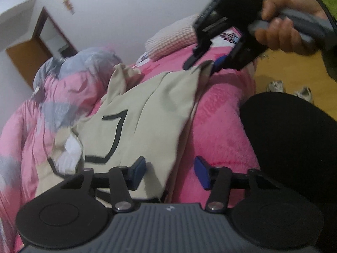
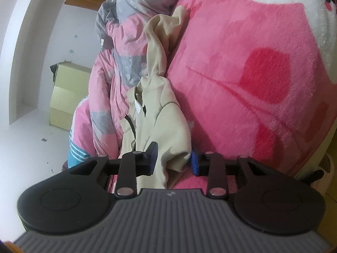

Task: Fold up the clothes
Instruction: 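Fold the sleeve over the hoodie with the right tool while the left tool holds the hem, then open the right tool to release the sleeve and lift it away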

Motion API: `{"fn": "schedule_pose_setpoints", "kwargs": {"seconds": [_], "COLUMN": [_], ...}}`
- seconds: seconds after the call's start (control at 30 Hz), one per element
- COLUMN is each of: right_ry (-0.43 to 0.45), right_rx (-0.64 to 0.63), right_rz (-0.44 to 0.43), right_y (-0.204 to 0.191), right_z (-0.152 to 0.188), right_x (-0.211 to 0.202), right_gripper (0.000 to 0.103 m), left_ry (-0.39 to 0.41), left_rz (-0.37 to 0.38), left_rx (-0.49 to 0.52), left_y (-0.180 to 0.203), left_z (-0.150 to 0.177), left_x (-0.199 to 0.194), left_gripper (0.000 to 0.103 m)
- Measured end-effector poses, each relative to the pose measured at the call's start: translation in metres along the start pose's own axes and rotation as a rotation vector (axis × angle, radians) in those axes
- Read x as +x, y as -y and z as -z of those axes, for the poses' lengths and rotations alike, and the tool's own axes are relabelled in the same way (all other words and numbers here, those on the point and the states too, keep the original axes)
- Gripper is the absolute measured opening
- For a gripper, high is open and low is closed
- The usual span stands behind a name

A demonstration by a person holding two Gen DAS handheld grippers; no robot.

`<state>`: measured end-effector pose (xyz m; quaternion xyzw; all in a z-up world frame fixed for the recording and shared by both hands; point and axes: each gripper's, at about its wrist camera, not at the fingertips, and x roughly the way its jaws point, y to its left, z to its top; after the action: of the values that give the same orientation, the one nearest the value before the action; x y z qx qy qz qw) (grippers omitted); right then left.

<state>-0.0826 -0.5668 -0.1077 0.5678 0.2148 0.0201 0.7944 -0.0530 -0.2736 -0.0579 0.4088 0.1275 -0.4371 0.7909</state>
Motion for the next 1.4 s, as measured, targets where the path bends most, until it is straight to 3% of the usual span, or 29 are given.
{"fn": "schedule_pose_setpoints", "kwargs": {"seconds": [0.1,0.33,0.4,0.43,0.5,0.63,0.73,0.9,0.97,1.0,1.1,1.17,1.23,1.33,1.4], "right_ry": [0.018,-0.013,-0.018,-0.019,0.007,0.034,0.037,-0.032,-0.066,-0.055,-0.042,0.023,0.042,0.01,-0.059], "right_rx": [-0.017,-0.042,-0.063,-0.075,-0.151,-0.293,-0.459,-0.589,-0.607,-0.617,-0.622,-0.686,-0.781,-0.955,-1.032], "right_rz": [-0.009,0.016,0.007,0.002,0.002,-0.02,0.033,0.209,0.244,0.222,0.265,0.325,0.325,0.268,0.274], "right_y": [-0.004,-0.004,-0.007,-0.009,-0.024,-0.058,-0.076,-0.053,-0.032,-0.03,-0.042,-0.061,-0.085,-0.119,-0.126], "right_z": [-0.005,-0.009,-0.01,-0.01,-0.011,-0.013,-0.014,-0.011,-0.008,-0.008,-0.019,-0.024,-0.027,-0.016,-0.008], "right_x": [-0.005,0.001,0.005,0.007,0.003,-0.008,-0.01,0.005,0.013,0.011,-0.002,-0.011,-0.007,0.027,0.061], "right_gripper": [0.031,0.03,0.021,0.007,0.006,0.005,0.004,0.004,0.003,0.004,0.009,0.011,0.01,0.01,0.01], "left_ry": [-0.009,-0.014,-0.01,-0.013,-0.01,0.021,0.029,-0.004,0.002,0.006,0.015,0.021,0.027,0.033,0.037], "left_rz": [0.015,-0.019,-0.043,-0.053,-0.061,-0.056,-0.016,0.073,0.062,0.06,0.075,0.082,0.079,0.071,0.082], "left_rx": [0.035,0.119,0.157,0.16,0.142,0.087,0.064,0.044,0.065,0.064,0.027,0.012,0.017,0.026,0.0], "left_y": [0.001,0.008,0.014,0.016,0.014,0.002,-0.008,-0.007,-0.001,-0.001,-0.004,-0.006,-0.005,-0.003,-0.007], "left_z": [-0.006,-0.01,-0.01,-0.011,-0.012,-0.015,-0.017,-0.014,-0.009,-0.008,-0.005,-0.004,-0.003,-0.002,-0.001], "left_x": [0.005,0.016,0.019,0.021,0.02,0.011,0.003,0.013,0.018,0.017,0.015,0.015,0.015,0.013,0.013], "left_gripper": [0.032,0.031,0.018,0.015,0.006,0.005,0.005,0.005,0.005,0.005,0.005,0.005,0.005,0.006,0.006]}}
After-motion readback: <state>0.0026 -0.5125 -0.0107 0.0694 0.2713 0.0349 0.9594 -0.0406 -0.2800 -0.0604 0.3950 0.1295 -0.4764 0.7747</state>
